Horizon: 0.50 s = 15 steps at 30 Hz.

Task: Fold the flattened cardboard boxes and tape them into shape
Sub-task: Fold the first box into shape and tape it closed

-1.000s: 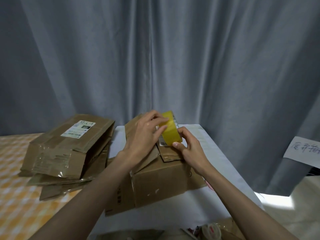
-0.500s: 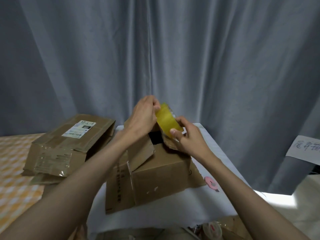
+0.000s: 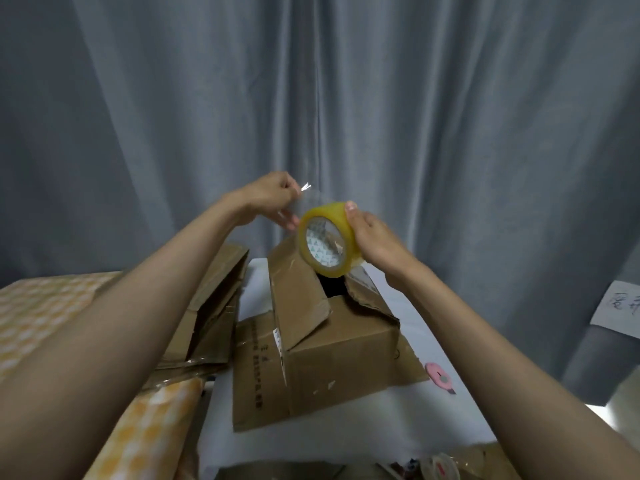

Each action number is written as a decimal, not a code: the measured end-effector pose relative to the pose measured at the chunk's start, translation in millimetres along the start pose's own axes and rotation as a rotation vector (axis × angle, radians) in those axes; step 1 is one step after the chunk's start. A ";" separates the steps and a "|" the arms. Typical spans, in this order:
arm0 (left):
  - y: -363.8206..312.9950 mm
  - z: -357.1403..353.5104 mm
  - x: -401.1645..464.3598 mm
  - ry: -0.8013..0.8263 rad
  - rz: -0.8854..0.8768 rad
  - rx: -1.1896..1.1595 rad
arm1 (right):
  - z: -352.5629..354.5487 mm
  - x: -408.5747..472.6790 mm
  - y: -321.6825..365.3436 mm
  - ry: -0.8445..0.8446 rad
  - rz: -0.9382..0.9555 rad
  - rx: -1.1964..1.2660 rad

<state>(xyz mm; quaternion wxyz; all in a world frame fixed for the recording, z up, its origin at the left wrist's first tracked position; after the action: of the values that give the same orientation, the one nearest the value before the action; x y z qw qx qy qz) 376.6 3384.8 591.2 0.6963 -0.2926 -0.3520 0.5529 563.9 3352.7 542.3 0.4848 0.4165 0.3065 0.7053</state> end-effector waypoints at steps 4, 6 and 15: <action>35.7 -27.3 4.6 0.134 0.134 0.019 | -10.1 4.6 -8.5 0.029 -0.097 0.004; 47.0 -39.2 9.3 0.161 0.175 -0.025 | -10.5 4.4 -11.3 0.089 -0.119 0.022; 93.2 -68.1 24.2 0.198 0.272 -0.220 | -24.0 -4.4 -41.9 -0.079 -0.123 0.056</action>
<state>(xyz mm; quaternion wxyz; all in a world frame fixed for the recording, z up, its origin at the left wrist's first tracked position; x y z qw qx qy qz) 382.8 3427.4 481.4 0.6101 -0.4647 -0.2974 0.5686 561.3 3362.2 494.9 0.5272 0.4378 0.3318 0.6483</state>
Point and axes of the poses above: each hand's wrist, its own x-axis towards the middle knuckle, its own z-axis out of the back of the hand, y = z × x, the point moved 5 cm from there along x, towards the middle knuckle
